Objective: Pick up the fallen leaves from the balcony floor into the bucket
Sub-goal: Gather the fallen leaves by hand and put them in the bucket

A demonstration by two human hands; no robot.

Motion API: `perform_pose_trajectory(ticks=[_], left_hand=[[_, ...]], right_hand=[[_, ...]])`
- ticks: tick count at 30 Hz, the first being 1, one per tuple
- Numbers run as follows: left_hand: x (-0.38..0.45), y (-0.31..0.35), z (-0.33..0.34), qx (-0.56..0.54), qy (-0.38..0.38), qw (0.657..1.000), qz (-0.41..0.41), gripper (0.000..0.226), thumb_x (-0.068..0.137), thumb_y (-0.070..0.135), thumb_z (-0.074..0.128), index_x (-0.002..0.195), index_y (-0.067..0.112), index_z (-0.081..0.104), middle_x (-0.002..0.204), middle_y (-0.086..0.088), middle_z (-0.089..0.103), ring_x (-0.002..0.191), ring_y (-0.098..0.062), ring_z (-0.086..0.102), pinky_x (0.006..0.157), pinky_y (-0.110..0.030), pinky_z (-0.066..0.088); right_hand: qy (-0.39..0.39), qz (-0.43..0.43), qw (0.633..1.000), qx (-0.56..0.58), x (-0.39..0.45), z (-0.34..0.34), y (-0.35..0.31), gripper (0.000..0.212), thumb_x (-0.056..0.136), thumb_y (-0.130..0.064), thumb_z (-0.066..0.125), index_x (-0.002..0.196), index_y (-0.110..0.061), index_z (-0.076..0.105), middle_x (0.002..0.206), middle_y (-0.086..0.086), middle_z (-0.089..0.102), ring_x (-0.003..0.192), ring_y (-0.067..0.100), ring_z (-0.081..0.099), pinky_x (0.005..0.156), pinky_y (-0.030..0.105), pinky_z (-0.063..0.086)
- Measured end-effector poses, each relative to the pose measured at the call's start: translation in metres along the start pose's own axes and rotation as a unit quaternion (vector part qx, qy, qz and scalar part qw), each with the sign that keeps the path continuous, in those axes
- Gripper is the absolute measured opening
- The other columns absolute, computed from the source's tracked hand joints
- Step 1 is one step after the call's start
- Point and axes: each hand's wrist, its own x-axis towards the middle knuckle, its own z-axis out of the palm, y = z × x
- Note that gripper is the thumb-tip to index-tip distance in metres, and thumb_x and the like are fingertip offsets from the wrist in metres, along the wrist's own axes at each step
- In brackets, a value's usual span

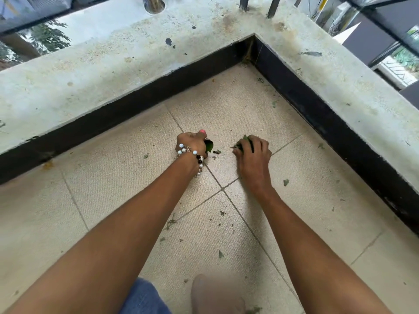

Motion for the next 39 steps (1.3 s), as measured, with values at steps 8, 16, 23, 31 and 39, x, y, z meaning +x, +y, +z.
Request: perform_pose_trajectory(ticks=[8,16,23,31,39], left_hand=[[0.008,0.000,-0.014,0.007,0.019,1.000,0.010,0.028,0.092,0.027,0.066,0.070,0.010,0.060,0.078,-0.012,0.068,0.046,-0.018,0.052,0.047,-0.022,0.043],[0.001,-0.001,-0.019,-0.015,-0.018,1.000,-0.020,0.026,0.092,0.022,0.066,0.074,0.009,0.051,0.074,-0.013,0.060,0.044,-0.019,0.046,0.046,-0.024,0.041],[-0.012,0.001,-0.016,-0.045,-0.056,0.996,-0.054,0.021,0.093,0.017,0.063,0.089,-0.002,0.056,0.079,-0.013,0.055,0.048,-0.018,0.043,0.039,-0.020,0.034],[-0.031,0.000,-0.001,-0.043,-0.085,0.994,-0.052,0.032,0.097,0.020,0.058,0.106,-0.010,0.063,0.082,-0.015,0.056,0.048,-0.019,0.045,0.036,-0.017,0.036],[-0.035,-0.010,0.001,-0.014,-0.086,0.995,-0.054,0.029,0.094,0.021,0.063,0.098,-0.008,0.058,0.090,-0.019,0.059,0.044,-0.020,0.048,0.036,-0.019,0.038]], right_hand=[[-0.016,-0.065,0.992,0.103,0.018,0.012,-0.042,0.016,0.091,-0.014,0.061,0.103,-0.004,0.063,0.104,0.011,0.059,0.095,0.026,0.045,0.077,0.038,0.042],[-0.010,-0.164,0.984,-0.072,-0.004,0.011,-0.038,0.030,0.094,-0.022,0.044,0.102,0.002,0.062,0.096,0.016,0.060,0.087,0.031,0.052,0.069,0.040,0.049],[0.068,0.333,0.796,0.500,0.017,-0.038,-0.027,0.023,0.094,-0.006,0.057,0.116,0.000,0.061,0.101,0.005,0.063,0.077,0.007,0.059,0.065,0.016,0.053],[0.148,0.375,0.881,0.249,-0.021,-0.065,0.024,0.018,0.097,-0.013,0.055,0.112,-0.009,0.065,0.108,0.004,0.062,0.099,0.014,0.057,0.084,0.012,0.041],[0.054,0.191,0.968,0.155,-0.064,-0.031,0.006,0.032,0.097,-0.012,0.052,0.129,-0.010,0.054,0.143,0.008,0.040,0.135,0.024,0.027,0.112,0.035,0.027]])
